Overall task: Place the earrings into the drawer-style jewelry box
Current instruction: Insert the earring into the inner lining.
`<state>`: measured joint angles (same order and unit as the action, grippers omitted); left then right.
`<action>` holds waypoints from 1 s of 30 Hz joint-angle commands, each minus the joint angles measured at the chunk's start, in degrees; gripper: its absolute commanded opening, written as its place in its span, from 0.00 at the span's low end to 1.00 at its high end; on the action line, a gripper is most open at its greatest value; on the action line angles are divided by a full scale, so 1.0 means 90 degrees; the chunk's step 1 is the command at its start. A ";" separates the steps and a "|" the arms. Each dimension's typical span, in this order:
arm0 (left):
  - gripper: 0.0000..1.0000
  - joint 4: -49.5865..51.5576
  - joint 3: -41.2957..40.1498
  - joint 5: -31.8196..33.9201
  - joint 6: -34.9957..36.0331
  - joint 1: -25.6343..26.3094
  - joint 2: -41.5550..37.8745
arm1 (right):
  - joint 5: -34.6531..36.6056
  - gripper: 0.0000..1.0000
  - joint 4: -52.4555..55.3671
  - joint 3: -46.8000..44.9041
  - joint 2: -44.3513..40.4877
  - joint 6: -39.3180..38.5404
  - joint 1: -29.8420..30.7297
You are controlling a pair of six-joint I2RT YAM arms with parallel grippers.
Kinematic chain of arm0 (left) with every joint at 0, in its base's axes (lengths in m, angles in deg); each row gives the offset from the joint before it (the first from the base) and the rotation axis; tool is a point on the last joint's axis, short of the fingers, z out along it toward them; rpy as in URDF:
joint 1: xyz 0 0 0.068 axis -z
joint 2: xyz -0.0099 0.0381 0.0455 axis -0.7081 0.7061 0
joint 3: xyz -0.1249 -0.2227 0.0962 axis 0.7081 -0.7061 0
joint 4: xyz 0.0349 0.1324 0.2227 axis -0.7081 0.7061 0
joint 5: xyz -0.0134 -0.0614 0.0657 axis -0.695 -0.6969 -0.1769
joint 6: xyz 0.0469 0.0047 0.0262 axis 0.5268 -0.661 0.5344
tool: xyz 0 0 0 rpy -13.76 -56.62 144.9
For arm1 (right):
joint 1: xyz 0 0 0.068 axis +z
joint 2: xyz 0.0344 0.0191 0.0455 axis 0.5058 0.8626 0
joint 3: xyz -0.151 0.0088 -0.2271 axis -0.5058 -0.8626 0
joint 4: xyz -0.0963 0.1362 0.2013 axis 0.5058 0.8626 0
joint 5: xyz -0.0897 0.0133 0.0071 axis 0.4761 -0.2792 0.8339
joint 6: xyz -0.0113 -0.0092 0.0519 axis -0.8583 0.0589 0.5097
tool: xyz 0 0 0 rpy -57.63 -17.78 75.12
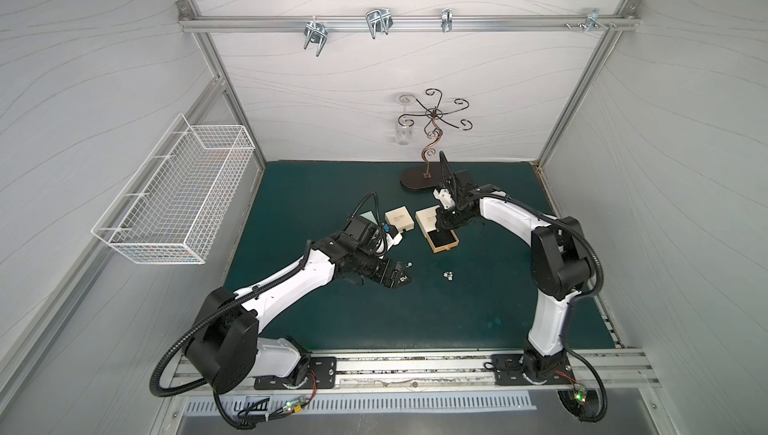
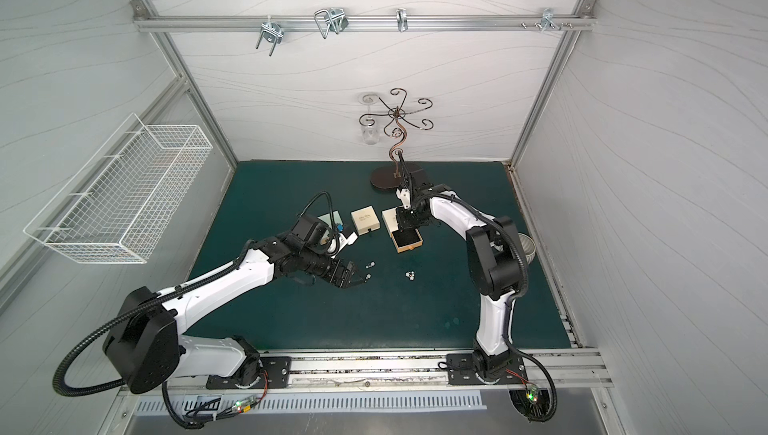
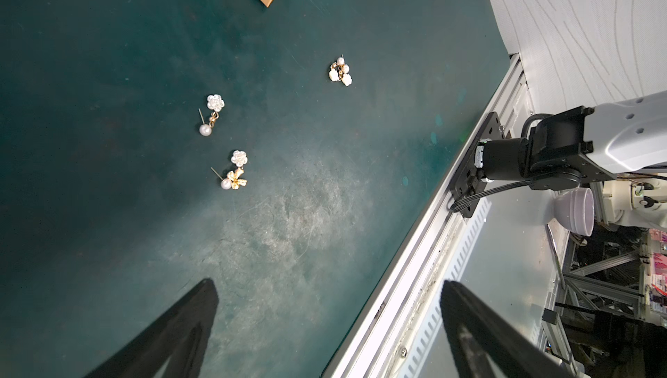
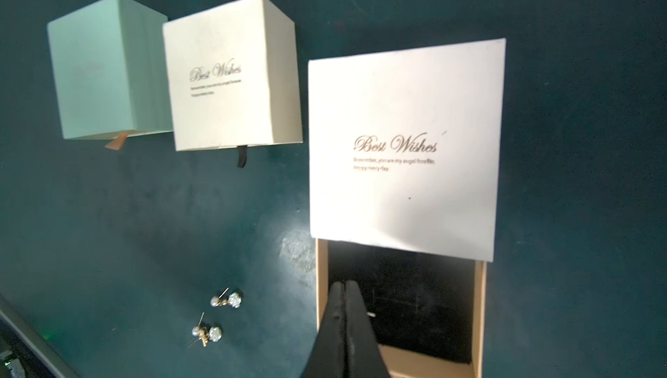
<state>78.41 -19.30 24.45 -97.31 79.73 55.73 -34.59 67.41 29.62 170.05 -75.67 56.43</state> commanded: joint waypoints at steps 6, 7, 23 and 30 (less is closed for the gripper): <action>0.99 -0.0159 0.0006 -0.0173 0.0012 0.0024 0.0027 | 0.0025 0.00 -0.0077 0.0168 0.0310 0.0146 0.0005; 0.99 -0.0176 0.0006 -0.0174 0.0012 0.0025 0.0036 | 0.0021 0.00 -0.0083 0.0160 0.0325 0.0143 0.0004; 0.99 -0.0176 0.0001 -0.0186 0.0002 0.0022 0.0062 | -0.0077 0.00 -0.0098 0.0193 0.0469 0.0187 0.0092; 0.99 -0.0170 -0.0003 -0.0185 -0.0007 0.0026 0.0028 | -0.0067 0.03 -0.0084 0.0239 0.0478 0.0221 0.0129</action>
<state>78.39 -19.30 23.82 -97.59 79.73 55.93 -34.62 66.25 30.32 173.48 -73.79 57.15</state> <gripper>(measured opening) 0.993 0.044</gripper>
